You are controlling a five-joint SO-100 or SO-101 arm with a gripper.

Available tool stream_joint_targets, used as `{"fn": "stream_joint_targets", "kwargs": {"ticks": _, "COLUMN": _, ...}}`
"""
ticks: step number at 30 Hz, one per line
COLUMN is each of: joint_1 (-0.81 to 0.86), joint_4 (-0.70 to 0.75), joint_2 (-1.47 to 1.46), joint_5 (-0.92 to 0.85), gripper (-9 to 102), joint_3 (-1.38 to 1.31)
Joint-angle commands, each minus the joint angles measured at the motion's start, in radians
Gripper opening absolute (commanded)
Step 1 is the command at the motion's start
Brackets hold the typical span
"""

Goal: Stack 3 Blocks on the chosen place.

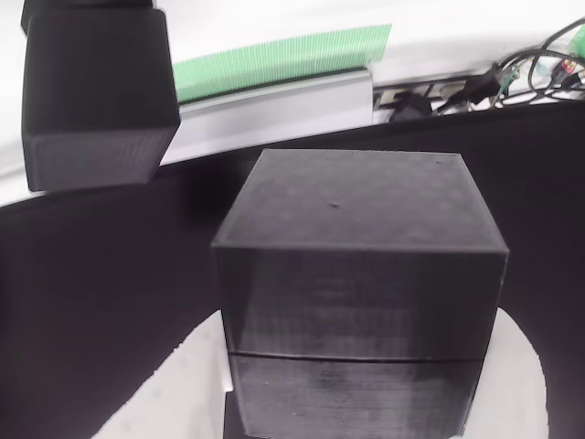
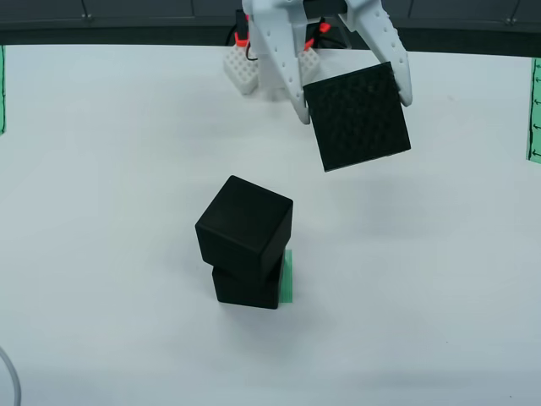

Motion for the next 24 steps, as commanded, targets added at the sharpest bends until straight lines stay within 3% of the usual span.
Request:
{"fn": "stream_joint_targets", "kwargs": {"ticks": 1, "joint_1": 0.058, "joint_4": -0.078, "joint_2": 0.058, "joint_5": -0.035, "gripper": 22, "joint_3": 0.014}}
{"fn": "stream_joint_targets", "kwargs": {"ticks": 8, "joint_1": 0.244, "joint_4": -0.426, "joint_2": 0.086, "joint_5": -0.173, "gripper": 22, "joint_3": 0.222}}
{"fn": "stream_joint_targets", "kwargs": {"ticks": 15, "joint_1": 0.319, "joint_4": -0.589, "joint_2": 0.091, "joint_5": -0.225, "gripper": 22, "joint_3": 0.342}}
{"fn": "stream_joint_targets", "kwargs": {"ticks": 24, "joint_1": 0.325, "joint_4": -0.693, "joint_2": 0.098, "joint_5": -0.250, "gripper": 22, "joint_3": 0.442}}
